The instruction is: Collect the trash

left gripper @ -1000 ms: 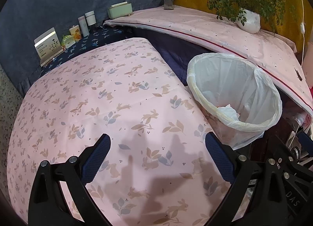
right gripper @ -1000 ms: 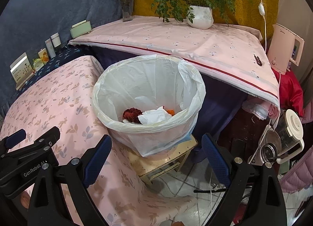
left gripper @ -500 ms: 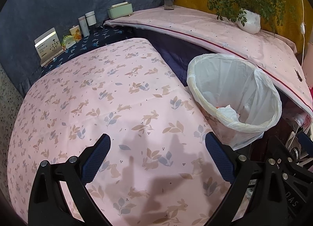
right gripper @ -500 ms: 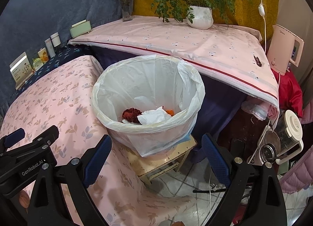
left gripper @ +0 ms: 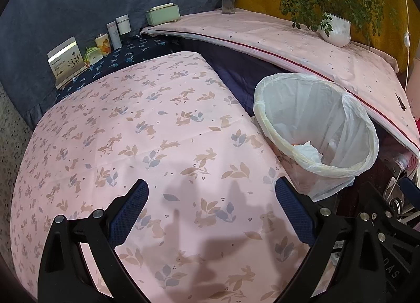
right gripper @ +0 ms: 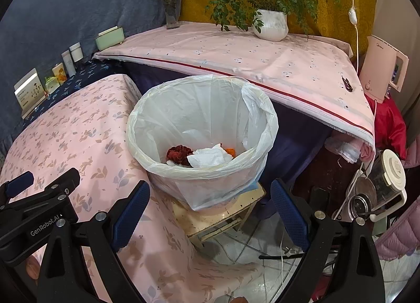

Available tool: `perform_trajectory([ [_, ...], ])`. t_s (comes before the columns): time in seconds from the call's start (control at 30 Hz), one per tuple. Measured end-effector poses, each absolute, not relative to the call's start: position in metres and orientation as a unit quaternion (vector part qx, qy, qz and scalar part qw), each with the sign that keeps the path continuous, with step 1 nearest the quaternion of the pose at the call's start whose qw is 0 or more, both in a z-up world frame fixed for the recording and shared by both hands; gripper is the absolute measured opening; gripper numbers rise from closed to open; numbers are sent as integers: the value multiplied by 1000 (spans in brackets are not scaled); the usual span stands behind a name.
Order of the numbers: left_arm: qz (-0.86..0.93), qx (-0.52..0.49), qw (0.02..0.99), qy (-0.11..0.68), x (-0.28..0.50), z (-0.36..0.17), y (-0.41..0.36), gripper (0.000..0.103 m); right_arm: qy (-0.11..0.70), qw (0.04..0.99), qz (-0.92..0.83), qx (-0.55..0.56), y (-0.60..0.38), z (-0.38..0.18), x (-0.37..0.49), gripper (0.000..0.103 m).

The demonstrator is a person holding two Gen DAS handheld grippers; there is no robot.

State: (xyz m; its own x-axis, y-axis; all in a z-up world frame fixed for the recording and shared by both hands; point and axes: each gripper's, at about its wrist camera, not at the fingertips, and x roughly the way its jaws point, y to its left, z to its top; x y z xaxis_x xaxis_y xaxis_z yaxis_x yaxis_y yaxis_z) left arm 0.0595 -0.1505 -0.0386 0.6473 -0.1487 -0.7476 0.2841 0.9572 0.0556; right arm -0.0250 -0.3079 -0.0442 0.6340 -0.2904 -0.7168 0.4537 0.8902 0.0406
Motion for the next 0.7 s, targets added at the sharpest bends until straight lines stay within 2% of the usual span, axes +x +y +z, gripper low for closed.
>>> perform_trajectory([
  [0.7, -118, 82, 906, 398, 57, -34, -146, 93, 370, 899, -207, 105, -304, -38, -25, 89],
])
